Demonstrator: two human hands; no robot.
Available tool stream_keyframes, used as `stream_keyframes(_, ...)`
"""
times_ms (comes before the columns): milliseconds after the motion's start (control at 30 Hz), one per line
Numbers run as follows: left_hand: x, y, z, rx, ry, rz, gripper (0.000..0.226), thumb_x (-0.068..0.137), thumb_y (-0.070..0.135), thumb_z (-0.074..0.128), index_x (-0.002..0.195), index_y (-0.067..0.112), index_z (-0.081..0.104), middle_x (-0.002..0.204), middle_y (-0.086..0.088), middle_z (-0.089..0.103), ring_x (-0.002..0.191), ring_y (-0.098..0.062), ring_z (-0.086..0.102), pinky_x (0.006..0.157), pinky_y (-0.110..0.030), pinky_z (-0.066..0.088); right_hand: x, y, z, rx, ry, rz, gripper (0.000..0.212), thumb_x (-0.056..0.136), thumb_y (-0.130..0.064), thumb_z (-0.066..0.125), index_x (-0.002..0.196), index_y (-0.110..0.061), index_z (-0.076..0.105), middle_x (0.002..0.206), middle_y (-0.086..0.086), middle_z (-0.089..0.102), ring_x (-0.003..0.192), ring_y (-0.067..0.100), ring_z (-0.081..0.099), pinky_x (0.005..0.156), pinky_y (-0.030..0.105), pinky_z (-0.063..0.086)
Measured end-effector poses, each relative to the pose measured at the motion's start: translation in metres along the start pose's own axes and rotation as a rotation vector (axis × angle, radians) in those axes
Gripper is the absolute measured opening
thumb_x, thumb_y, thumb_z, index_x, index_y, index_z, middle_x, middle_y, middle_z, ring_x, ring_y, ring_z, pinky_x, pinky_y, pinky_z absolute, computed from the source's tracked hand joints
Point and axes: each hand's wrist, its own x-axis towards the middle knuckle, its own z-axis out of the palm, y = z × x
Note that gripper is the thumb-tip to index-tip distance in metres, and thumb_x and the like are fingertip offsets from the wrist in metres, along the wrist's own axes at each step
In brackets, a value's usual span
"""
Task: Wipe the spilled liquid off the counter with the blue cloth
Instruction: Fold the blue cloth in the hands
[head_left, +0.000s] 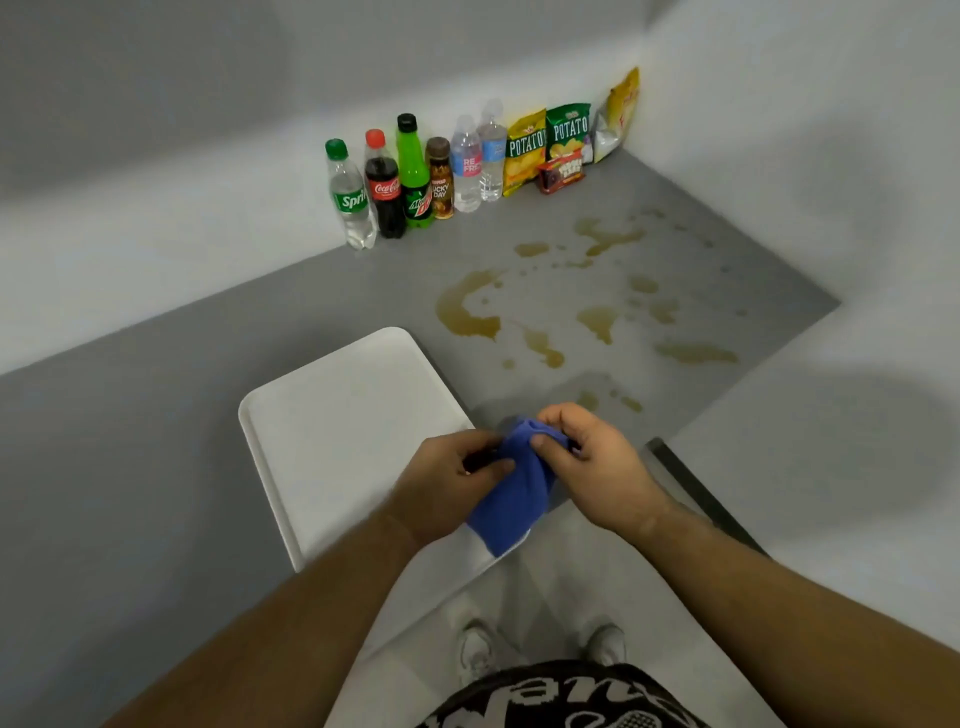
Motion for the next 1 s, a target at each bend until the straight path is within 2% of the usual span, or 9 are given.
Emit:
stream_keyframes(167,0.016,0.015,0.018,0.153,-0.03,-0.059,0.028,0.085,0.025,0.08,0.112,0.021,0.074,0.102,0.006,0.076,0.091,-0.01,0.07,0.088,-0.027,0.057,-0.005,0.006,-0.032,0.151,0.13,-0.013,0.015,0.104,-0.025,0.059,0.099,-0.039,0.063,0.088,-0.011,0.071,0.079,0.008,0.067,0.072,0.022,0.055)
stream_keyframes(300,0.025,0.006,0.031,0.373,-0.079,-0.163,0.01,0.089,0.026,0.074,0.098,0.025,0.076,0.096,0.008,0.074,0.087,-0.012,0.068,0.086,-0.03,0.056,-0.003,0.027,-0.054,0.248,0.219,0.074,0.012,0.105,-0.023,0.056,0.105,-0.034,0.062,0.094,-0.008,0.071,0.089,0.014,0.068,0.085,0.033,0.055)
stream_keyframes(400,0.031,0.006,0.041,0.382,-0.062,-0.201,0.006,0.092,0.021,0.068,0.093,0.027,0.069,0.091,0.008,0.071,0.085,-0.013,0.066,0.079,-0.028,0.053,-0.002,0.047,-0.066,0.26,0.202,0.169,0.013,0.106,-0.024,0.053,0.105,-0.034,0.062,0.098,-0.003,0.073,0.094,0.02,0.07,0.088,0.042,0.058)
stream_keyframes(533,0.044,0.013,0.062,0.368,0.028,-0.25,0.017,0.101,0.019,0.053,0.089,0.03,0.054,0.088,0.007,0.064,0.078,-0.007,0.06,0.063,-0.02,0.044,0.003,0.073,-0.081,0.292,0.191,0.249,0.012,0.107,-0.019,0.051,0.107,-0.028,0.06,0.101,0.005,0.073,0.096,0.028,0.071,0.085,0.045,0.06)
stream_keyframes(633,0.052,0.022,0.075,0.259,0.134,-0.303,0.016,0.104,0.022,0.05,0.094,0.032,0.055,0.094,0.006,0.066,0.087,-0.014,0.064,0.073,-0.027,0.054,0.008,0.092,-0.093,0.327,0.196,0.329,0.017,0.105,-0.018,0.055,0.119,-0.027,0.059,0.106,0.004,0.075,0.096,0.022,0.073,0.087,0.043,0.062)
stream_keyframes(733,0.059,0.028,0.088,0.199,0.212,-0.283,0.018,0.105,0.024,0.049,0.097,0.036,0.059,0.097,0.011,0.065,0.09,-0.009,0.061,0.075,-0.021,0.05,0.01,0.111,-0.105,0.192,0.126,0.395,0.035,0.101,-0.019,0.059,0.135,-0.025,0.054,0.118,0.001,0.07,0.099,0.016,0.07,0.081,0.032,0.06)
stream_keyframes(800,0.062,0.034,0.095,0.183,0.228,-0.247,0.021,0.105,0.024,0.051,0.096,0.037,0.065,0.096,0.016,0.066,0.09,-0.005,0.061,0.072,-0.013,0.045,0.011,0.119,-0.111,0.046,0.023,0.439,0.038,0.099,-0.024,0.062,0.137,-0.023,0.055,0.115,-0.002,0.068,0.096,0.014,0.068,0.074,0.026,0.055)
stream_keyframes(933,0.063,0.045,0.107,0.137,0.224,-0.144,0.022,0.101,0.021,0.06,0.093,0.035,0.075,0.093,0.023,0.071,0.091,0.004,0.065,0.076,-0.004,0.046,0.008,0.122,-0.117,-0.299,-0.12,0.379,0.038,0.097,-0.034,0.065,0.133,-0.023,0.061,0.122,-0.002,0.067,0.106,0.017,0.065,0.088,0.033,0.053)
stream_keyframes(1000,0.063,0.053,0.112,0.113,0.175,-0.061,0.021,0.1,0.018,0.063,0.095,0.034,0.076,0.096,0.021,0.072,0.096,0.001,0.066,0.084,-0.013,0.049,0.008,0.113,-0.116,-0.353,-0.094,0.248,0.046,0.094,-0.035,0.069,0.138,-0.027,0.058,0.136,-0.003,0.06,0.117,0.018,0.06,0.094,0.032,0.048)
